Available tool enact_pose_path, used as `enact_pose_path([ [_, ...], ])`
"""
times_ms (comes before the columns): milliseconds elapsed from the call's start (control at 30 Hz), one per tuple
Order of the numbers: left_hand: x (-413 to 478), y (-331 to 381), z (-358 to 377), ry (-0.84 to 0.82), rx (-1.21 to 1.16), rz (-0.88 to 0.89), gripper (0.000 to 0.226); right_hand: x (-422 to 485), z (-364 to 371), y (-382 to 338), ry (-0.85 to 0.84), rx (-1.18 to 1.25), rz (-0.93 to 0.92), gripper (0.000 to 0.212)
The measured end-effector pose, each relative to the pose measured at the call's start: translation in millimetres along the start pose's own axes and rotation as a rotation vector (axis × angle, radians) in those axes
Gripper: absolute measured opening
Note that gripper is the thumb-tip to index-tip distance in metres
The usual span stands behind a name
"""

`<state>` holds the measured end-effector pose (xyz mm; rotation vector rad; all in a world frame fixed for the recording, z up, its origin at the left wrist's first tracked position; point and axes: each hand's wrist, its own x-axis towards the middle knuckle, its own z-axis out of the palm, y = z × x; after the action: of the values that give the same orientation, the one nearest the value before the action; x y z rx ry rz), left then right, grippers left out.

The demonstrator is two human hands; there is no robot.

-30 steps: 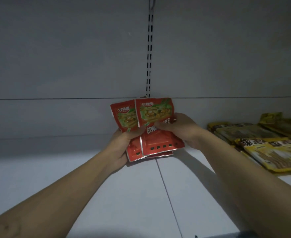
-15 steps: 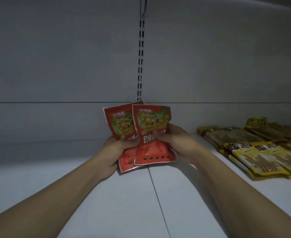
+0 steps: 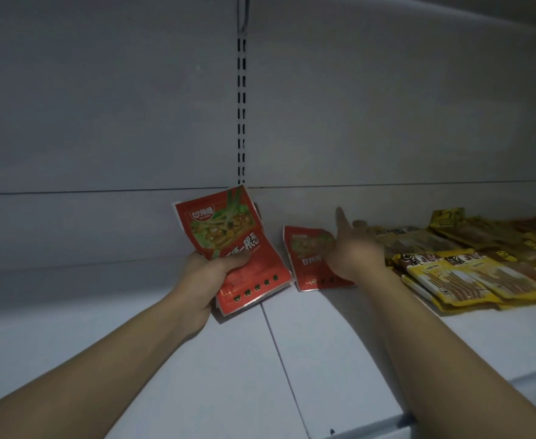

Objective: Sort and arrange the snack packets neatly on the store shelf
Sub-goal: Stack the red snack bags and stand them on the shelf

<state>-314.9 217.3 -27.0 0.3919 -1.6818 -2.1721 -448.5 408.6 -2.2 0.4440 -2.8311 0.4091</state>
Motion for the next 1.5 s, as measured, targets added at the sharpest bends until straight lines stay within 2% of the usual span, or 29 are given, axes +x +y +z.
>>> enact_pose_path([
  [67, -2.4, 0.4, 0.2, -0.022, 0.006, -0.015, 0.047, -9.1, 0.0, -9.8, 0.044, -0.114, -0.084, 0.065],
  [167, -5.3, 1.3, -0.1, -0.035, 0.014, -0.029, 0.05, -15.2, 9.0, -26.2, -0.221, -0.176, -0.058, 0.054],
  [233, -5.5, 2.8, -1.3, -0.035, 0.016, -0.042, 0.043, -13.1, 13.0, -28.7, -0.314, -0.186, -0.045, 0.053],
  [467, -5.9, 7.1, -2.1, -0.071, 0.006, -0.098, 0.031, -1.0, 8.0, -3.4, -0.296, -0.174, -0.071, 0.049],
  [767, -8.5, 7.0, -1.9, -0.105, -0.007, -0.102, 0.045, -1.1, 15.6, -1.3, -0.218, -0.143, 0.016, 0.056],
  [867, -9.8, 8.7, -1.5, -0.129, -0.013, -0.103, 0.051, -1.3, 14.2, -1.5, -0.217, -0.148, 0.017, 0.053],
  [1033, -11.0, 9.1, -1.9, -0.136, -0.034, -0.112, 0.047, -1.6, 14.1, 1.9, -0.199, -0.13, 0.019, 0.049],
  [1067, -11.3, 9.1, -1.8, -0.138, -0.033, -0.112, 0.049, -2.5, 13.5, 1.9, -0.179, -0.146, 0.018, 0.049],
  [1133, -11.5, 9.2, -1.1, -0.139, -0.032, -0.111, 0.052, -4.3, 12.0, -2.0, -0.029, -0.145, -0.026, 0.043],
  [1200, -11.1, 9.2, -0.6, -0.132, -0.044, -0.102, 0.053, -9.1, 8.2, -13.7, 0.168, 0.107, -0.127, 0.039],
  [1233, -11.1, 8.5, -0.3, -0.127, -0.05, -0.095, 0.053, -12.6, 6.0, -22.4, 0.187, 0.315, -0.17, 0.039],
  [1300, -11.8, 7.6, 0.1, -0.114, -0.054, -0.078, 0.054, -21.7, 1.7, -41.3, 0.032, 0.659, -0.239, 0.049],
  [1333, -12.3, 7.4, 0.2, -0.107, -0.051, -0.069, 0.055, -26.6, 1.4, -49.2, -0.059, 0.728, -0.277, 0.058],
  [1400, -12.5, 7.5, -0.6, -0.11, -0.049, -0.062, 0.055, -32.8, 5.4, -57.5, -0.186, 0.744, -0.335, 0.072],
  [1500, -11.7, 8.8, -3.3, -0.192, -0.142, -0.102, 0.041, -28.7, 12.7, -56.8, -0.231, 0.806, -0.286, 0.073],
])
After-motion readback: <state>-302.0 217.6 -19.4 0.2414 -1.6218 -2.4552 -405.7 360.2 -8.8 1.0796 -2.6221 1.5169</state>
